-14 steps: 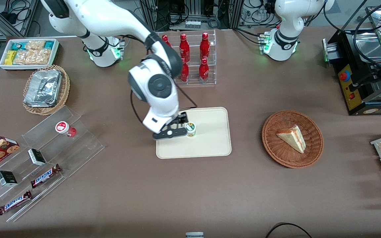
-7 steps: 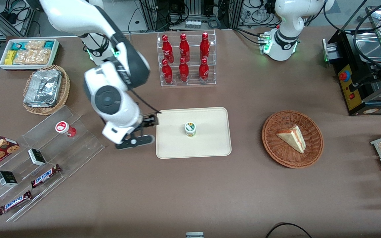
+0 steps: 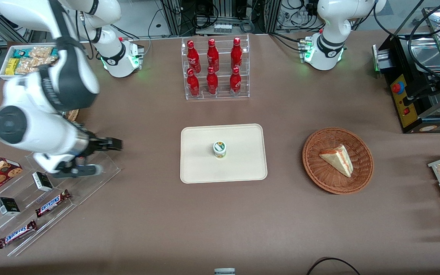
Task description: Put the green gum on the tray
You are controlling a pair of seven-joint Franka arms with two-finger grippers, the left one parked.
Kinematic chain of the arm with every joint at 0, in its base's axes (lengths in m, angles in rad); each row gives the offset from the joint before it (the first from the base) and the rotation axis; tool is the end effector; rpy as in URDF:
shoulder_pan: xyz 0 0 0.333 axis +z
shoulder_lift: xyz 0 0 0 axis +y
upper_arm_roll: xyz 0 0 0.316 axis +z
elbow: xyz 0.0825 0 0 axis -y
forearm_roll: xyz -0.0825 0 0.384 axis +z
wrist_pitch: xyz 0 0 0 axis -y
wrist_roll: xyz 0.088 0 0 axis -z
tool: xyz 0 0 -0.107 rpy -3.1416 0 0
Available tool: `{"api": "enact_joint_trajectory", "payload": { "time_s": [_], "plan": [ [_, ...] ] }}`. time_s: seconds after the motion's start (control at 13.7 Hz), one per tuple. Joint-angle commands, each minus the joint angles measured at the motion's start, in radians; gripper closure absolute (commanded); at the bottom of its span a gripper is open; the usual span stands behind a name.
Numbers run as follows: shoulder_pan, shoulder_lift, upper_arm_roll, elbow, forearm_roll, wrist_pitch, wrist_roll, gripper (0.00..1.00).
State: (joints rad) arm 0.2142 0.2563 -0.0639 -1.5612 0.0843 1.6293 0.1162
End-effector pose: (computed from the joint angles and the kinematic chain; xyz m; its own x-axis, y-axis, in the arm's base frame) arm 0.6100 0.1048 0.4829 0.9809 0.0256 -0.1930 0.0176 -0.9989 -0.0434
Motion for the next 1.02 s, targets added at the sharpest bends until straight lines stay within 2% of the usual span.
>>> {"api": "enact_joint_trajectory", "payload": {
  "time_s": [0.0, 0.22, 0.51, 0.95],
  "plan": [
    [-0.082, -0.109, 0.010, -0.121, 0.012, 0.007, -0.096, 0.00],
    [-0.165, -0.169, 0.009, -0.143, -0.001, -0.008, -0.185, 0.00],
    [-0.219, -0.247, 0.006, -0.152, -0.078, -0.101, -0.193, 0.00],
    [-0.262, -0.289, 0.015, -0.138, -0.078, -0.175, -0.181, 0.00]
  ]
}}
